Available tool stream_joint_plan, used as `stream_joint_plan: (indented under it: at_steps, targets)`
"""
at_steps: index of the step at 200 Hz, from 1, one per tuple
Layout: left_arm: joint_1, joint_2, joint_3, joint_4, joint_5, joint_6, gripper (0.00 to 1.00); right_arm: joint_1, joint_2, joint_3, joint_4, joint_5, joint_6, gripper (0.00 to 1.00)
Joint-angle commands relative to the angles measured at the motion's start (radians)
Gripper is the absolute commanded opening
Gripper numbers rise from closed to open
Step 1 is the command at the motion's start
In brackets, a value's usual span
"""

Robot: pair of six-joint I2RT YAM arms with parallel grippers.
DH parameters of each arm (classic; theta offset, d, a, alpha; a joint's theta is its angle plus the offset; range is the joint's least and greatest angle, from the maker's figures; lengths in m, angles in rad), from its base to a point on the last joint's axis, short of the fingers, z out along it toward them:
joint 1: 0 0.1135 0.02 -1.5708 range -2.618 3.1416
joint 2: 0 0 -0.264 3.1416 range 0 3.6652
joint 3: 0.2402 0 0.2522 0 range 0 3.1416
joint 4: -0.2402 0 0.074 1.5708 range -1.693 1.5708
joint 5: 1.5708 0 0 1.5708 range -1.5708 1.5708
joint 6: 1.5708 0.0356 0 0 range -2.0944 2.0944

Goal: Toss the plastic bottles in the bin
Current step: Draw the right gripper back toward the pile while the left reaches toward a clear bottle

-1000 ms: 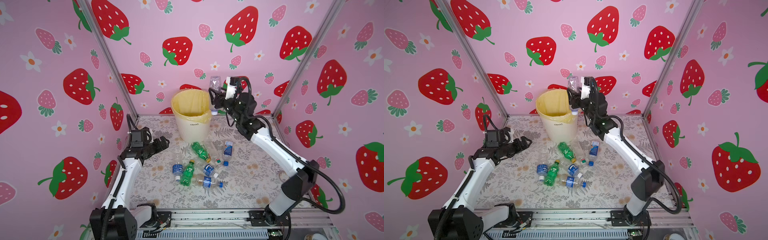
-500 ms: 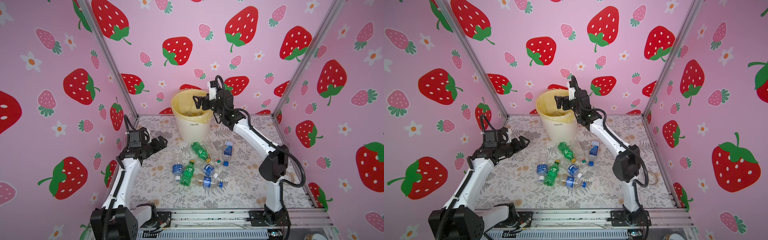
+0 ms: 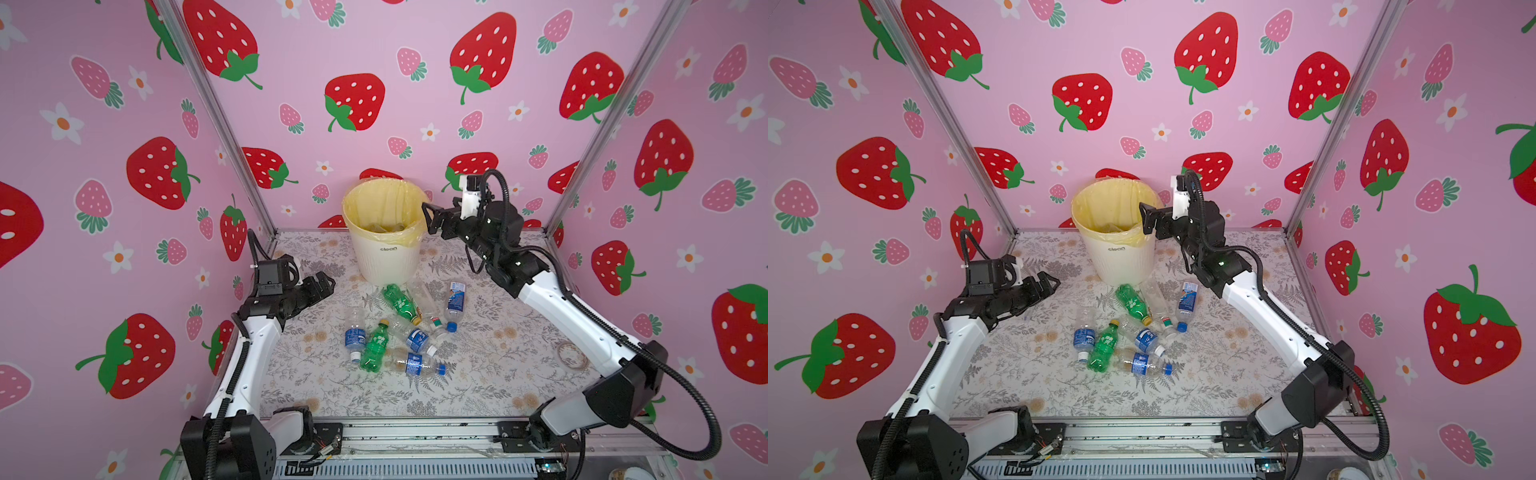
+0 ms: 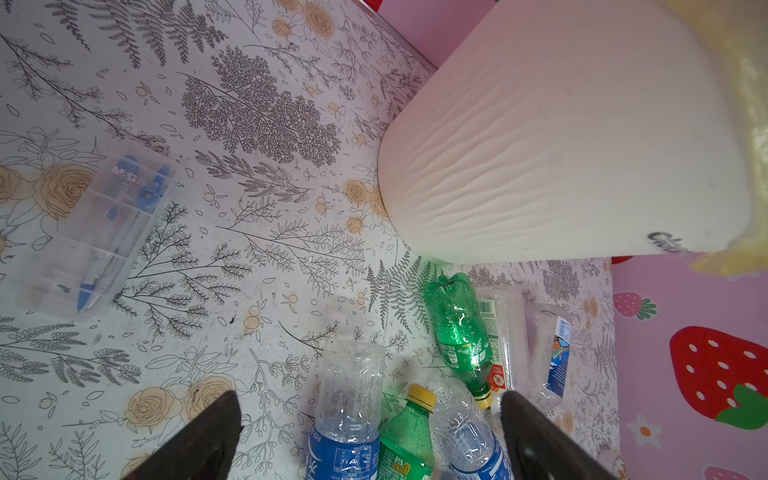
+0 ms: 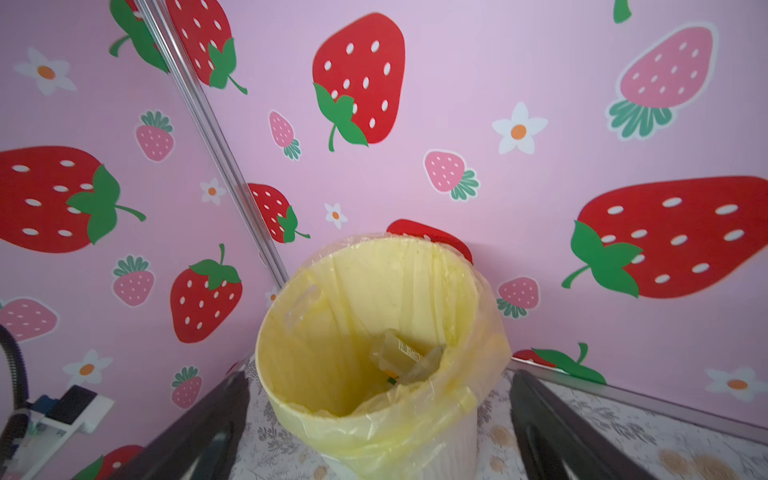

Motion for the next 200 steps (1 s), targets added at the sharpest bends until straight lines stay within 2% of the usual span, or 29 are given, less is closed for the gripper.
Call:
stream_joint_plan:
  at_steps: [1,104,135,161,200]
  targets:
    - [0.004,-0.021,-0.01,0.008,0.015,0.001,0.99,-0.007,-0.057,-0.1,-0.002,0.051,0.008,0.99]
    - [0.001,-0.021,0.001,-0.012,-0.032,0.027,0.99,-0.013,-0.373,-0.511,-0.078,0.115,0.116,0.99]
    - [-0.022,-0.018,-0.016,-0.007,-0.034,-0.006,0.99,-0.013,-0.467,-0.619,-0.116,0.118,0.132,0.99]
    - [-0.067,-0.007,-0.04,-0.001,-0.024,-0.037,0.99,-0.014,-0.527,-0.688,-0.163,0.127,0.132,0.99]
    - [-0.19,-0.025,-0.062,-0.024,-0.134,-0.074,0.99,-0.014,-0.57,-0.757,-0.183,0.097,0.11,0.99]
